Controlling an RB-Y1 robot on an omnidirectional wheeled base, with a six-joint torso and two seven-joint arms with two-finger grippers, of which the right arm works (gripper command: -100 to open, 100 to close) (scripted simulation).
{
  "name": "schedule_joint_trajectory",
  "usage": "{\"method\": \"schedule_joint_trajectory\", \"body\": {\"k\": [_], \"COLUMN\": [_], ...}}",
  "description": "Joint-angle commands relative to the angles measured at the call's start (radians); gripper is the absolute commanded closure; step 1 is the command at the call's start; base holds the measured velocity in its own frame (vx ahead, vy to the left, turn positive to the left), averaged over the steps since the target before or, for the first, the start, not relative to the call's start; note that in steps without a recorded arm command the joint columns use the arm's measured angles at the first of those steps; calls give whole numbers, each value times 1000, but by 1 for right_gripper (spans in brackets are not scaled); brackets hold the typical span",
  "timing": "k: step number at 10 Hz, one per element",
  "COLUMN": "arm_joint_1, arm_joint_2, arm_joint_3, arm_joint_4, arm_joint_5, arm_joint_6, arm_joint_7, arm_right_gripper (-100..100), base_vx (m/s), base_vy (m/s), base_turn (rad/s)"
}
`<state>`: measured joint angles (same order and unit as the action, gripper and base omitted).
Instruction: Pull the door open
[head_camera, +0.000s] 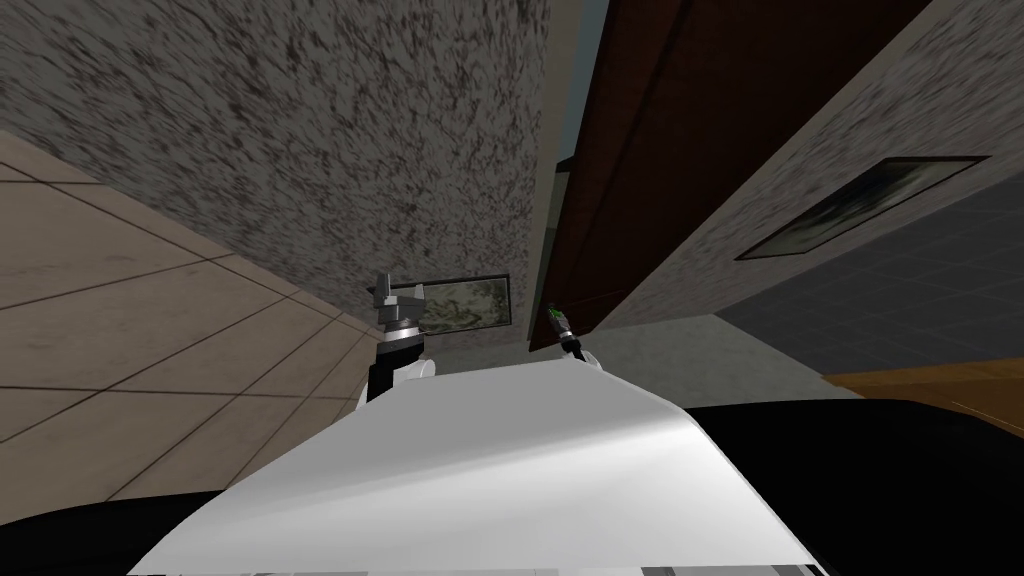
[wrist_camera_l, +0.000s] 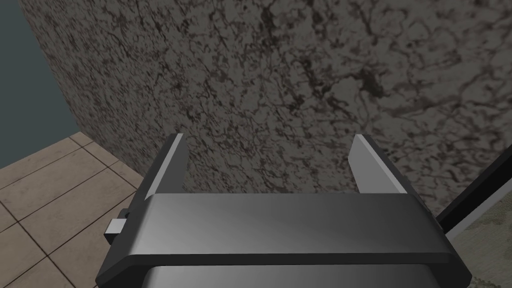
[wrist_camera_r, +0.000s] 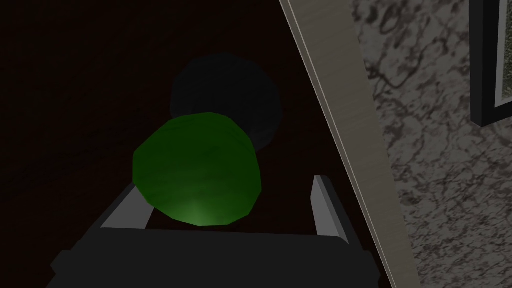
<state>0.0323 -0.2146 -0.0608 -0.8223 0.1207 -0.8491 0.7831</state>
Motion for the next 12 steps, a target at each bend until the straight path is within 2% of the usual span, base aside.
{"method": "schedule_joint_trajectory", "body": {"k": [1,5,6,12], "arm_joint_1": [19,19,19,19], "arm_joint_2": [34,34,33,33], "arm_joint_3": [28,28,28,28], "arm_joint_4": [-11,-11,-11,-11], "arm_joint_5": [10,10,-5,-5], "arm_joint_6": [12,12,12,12], "arm_joint_7": [-1,-1,-34,-34], "arm_right_gripper": [100,100,100,100], "base_vx": [-2,9,-43,-9], "base_vy": [-1,-2,-17,-2], "base_turn": [-14,-3,79,14]}}
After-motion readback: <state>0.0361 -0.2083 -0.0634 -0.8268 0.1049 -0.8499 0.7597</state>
